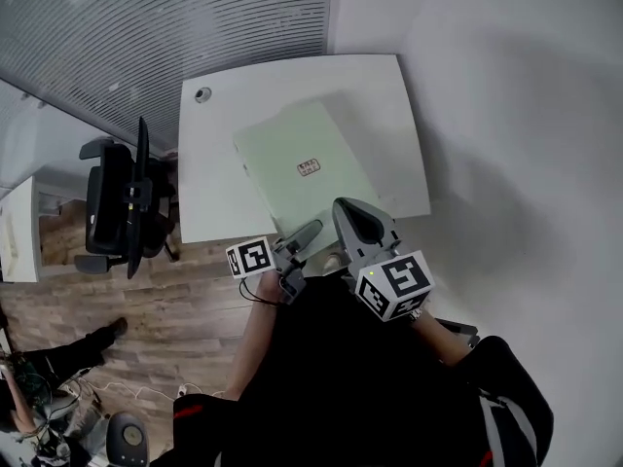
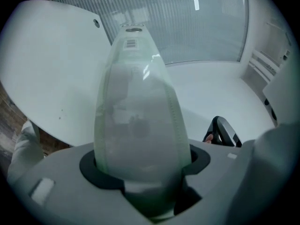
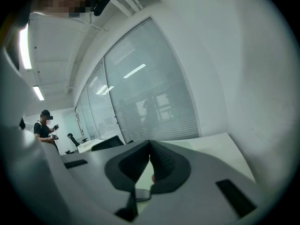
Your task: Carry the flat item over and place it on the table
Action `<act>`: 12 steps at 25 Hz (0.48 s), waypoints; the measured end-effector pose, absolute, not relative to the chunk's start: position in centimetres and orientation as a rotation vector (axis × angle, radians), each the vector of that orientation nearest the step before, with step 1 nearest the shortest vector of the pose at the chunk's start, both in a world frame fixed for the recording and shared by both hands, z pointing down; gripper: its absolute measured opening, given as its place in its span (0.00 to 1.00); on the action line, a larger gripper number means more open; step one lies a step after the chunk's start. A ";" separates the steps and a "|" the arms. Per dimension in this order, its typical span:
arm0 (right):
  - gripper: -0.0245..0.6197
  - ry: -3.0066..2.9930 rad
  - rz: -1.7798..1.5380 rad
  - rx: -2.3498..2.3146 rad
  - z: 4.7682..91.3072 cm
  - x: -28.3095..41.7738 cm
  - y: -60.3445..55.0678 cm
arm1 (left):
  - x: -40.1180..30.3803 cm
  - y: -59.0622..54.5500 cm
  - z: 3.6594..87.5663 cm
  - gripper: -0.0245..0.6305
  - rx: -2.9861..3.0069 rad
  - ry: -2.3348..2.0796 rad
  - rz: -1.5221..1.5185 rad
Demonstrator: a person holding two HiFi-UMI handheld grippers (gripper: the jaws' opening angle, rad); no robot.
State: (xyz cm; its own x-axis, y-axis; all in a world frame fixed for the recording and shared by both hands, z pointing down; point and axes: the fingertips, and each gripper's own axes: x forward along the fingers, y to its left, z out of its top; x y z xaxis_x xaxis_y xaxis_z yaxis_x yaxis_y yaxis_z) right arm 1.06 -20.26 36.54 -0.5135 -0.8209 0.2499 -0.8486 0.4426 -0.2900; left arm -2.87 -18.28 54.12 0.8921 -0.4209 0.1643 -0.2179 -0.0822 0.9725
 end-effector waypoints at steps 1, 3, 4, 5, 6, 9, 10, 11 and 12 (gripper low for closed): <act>0.04 -2.594 0.602 1.522 36.7 1.1 -21.2 | -2.9 -19.0 54.4 0.52 1.661 -0.490 -0.169; 0.04 -2.571 0.626 1.540 37.0 1.0 -22.7 | -2.9 -20.1 55.0 0.52 1.656 -0.477 -0.139; 0.04 -2.562 0.634 1.544 37.1 0.9 -23.4 | -3.0 -20.6 55.3 0.52 1.654 -0.472 -0.123; 0.04 -2.553 0.642 1.546 37.3 0.7 -24.1 | -3.1 -21.1 55.6 0.52 1.652 -0.465 -0.109; 0.04 -2.545 0.651 1.545 37.5 0.5 -24.8 | -3.1 -21.7 55.9 0.52 1.649 -0.457 -0.099; 0.04 -2.518 0.686 1.534 38.4 0.1 -26.5 | -3.0 -23.1 56.7 0.52 1.642 -0.430 -0.078; 0.04 -2.507 0.696 1.529 38.7 0.1 -26.9 | -2.8 -23.4 56.9 0.52 1.637 -0.424 -0.072; 0.04 -2.498 0.704 1.524 38.9 0.0 -27.2 | -2.7 -23.6 57.2 0.52 1.632 -0.420 -0.065; 0.04 -2.491 0.710 1.521 39.1 -0.1 -27.5 | -2.6 -23.9 57.4 0.52 1.628 -0.416 -0.057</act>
State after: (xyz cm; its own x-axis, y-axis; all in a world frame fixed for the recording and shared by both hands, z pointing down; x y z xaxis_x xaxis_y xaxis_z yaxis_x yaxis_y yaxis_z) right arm -0.10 -27.54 39.12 -0.4802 -0.8033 0.3522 -0.8683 0.3786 -0.3203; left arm -2.62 -23.85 57.43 0.9307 -0.2999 0.2092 -0.2321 -0.0425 0.9718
